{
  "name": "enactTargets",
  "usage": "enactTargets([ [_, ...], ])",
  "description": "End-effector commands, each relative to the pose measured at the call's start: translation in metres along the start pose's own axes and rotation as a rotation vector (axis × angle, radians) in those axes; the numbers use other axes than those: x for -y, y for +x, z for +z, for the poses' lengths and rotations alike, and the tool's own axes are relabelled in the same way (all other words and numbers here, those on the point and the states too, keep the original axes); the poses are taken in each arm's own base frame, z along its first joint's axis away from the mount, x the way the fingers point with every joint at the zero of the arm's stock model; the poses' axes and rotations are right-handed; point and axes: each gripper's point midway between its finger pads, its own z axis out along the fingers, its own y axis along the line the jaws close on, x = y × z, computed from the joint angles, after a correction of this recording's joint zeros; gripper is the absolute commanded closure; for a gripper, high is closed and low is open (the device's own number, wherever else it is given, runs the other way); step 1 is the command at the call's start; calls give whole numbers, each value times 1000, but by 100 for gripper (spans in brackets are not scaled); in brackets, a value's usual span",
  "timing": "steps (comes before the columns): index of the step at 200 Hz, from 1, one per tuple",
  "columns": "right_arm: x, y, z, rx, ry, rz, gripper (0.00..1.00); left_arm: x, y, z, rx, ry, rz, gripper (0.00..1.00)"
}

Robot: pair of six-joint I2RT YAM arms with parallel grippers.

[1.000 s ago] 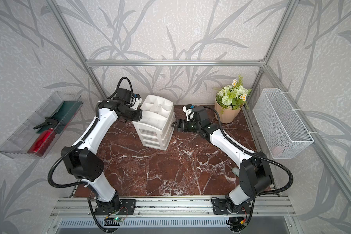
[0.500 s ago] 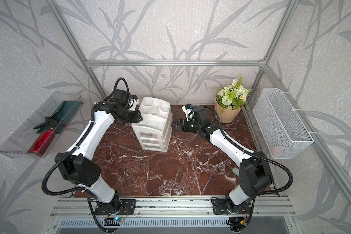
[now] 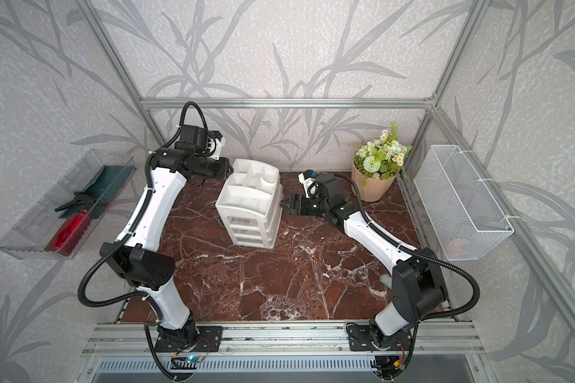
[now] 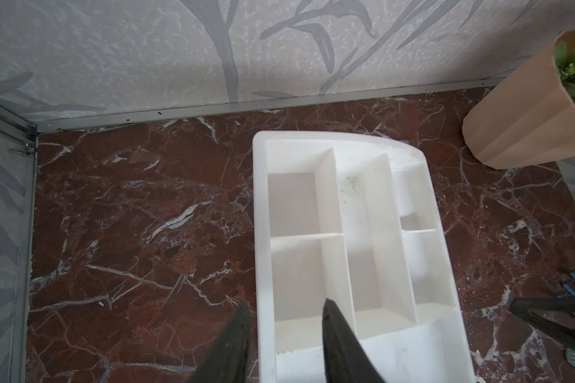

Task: Take the postcards out of the drawer
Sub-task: Open the drawer in the storage box.

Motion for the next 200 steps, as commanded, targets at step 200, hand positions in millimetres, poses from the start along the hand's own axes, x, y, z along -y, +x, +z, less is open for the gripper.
enactTargets([
  [200,-7,-10,41,48,-248,162,18,-14,37,32,-176,-57,-22,91],
])
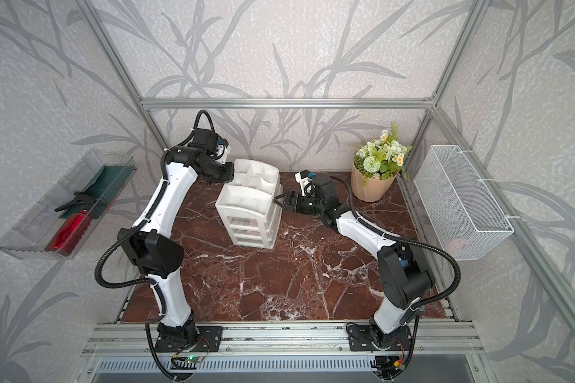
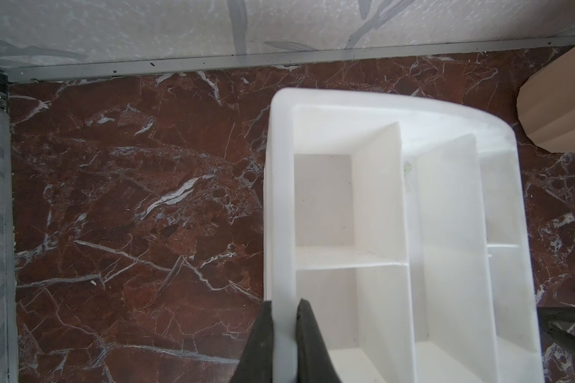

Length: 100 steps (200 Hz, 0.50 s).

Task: Take the postcards out of the drawer
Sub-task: Open the drawer in the storage box.

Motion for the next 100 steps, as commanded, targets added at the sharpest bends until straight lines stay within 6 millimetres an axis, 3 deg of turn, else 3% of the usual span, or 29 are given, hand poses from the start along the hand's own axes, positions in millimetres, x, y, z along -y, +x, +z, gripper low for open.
enactTargets([
  [1,-6,-4,8,16,-90,29,18,-4,15,-3,-48,-18,0,91],
  [100,1,-5,32,28,-225,118,15,-10,17,-10,-44,-58,0,100],
])
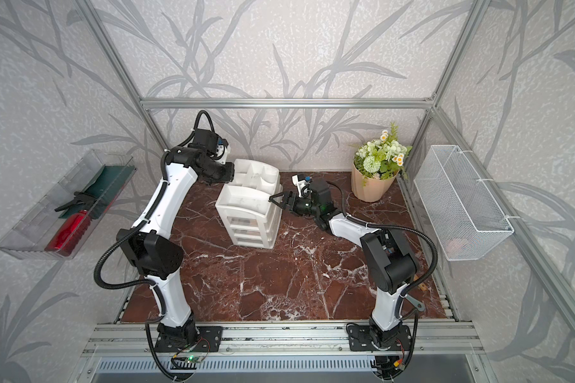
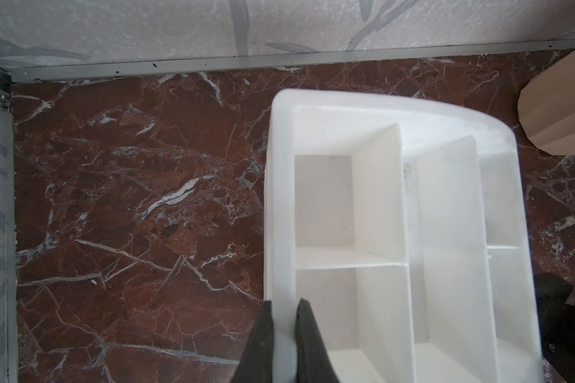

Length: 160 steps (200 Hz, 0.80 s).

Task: Take the postcards out of the drawer
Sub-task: Open the drawer in the storage box.

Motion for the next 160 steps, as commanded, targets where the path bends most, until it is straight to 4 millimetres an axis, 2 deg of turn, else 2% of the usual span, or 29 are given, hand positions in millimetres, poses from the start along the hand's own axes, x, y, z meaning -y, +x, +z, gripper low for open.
enactTargets([
  [1,-8,-6,2,17,-72,-2,15,-7,17,-9,-51,-40,4,100],
  [95,-13,-10,12,49,-211,68,13,-8,22,-10,-54,-49,0,100],
  [160,-25,-12,13,71,-323,129,13,-7,25,-6,-62,-52,-1,100],
])
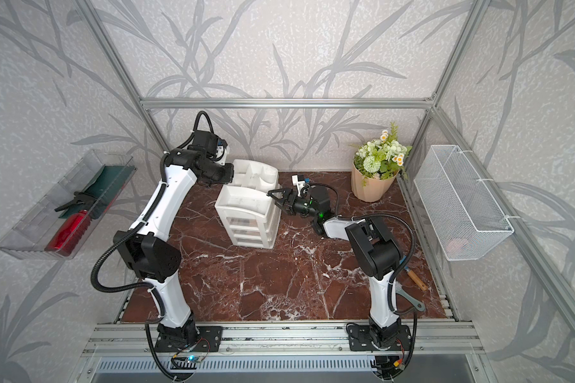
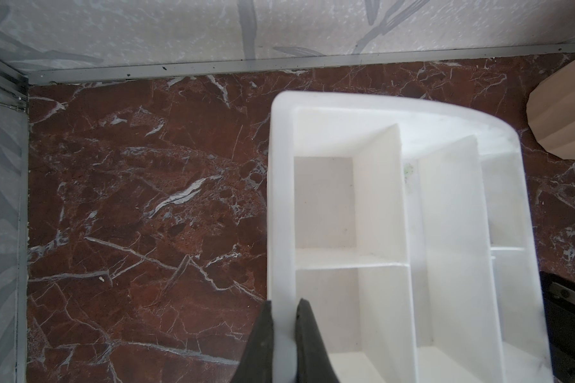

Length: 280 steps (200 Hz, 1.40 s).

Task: Take the postcards out of the drawer
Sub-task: Open the drawer in the storage box.

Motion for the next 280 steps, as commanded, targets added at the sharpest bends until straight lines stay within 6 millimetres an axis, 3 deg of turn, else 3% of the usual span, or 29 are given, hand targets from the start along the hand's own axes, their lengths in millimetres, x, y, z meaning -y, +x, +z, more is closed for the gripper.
enactTargets([
  [1,-25,1,1,5,-110,-16,13,-3,23,-4,-78,-29,5,100],
  [66,-39,5,2,22,-191,40,14,-2,22,-2,-75,-32,3,100],
  [160,-39,9,1,32,-219,74,16,-3,23,-1,-65,-50,-17,100],
  [280,-79,-1,-6,43,-282,121,18,-20,34,-1,-79,-185,11,100],
])
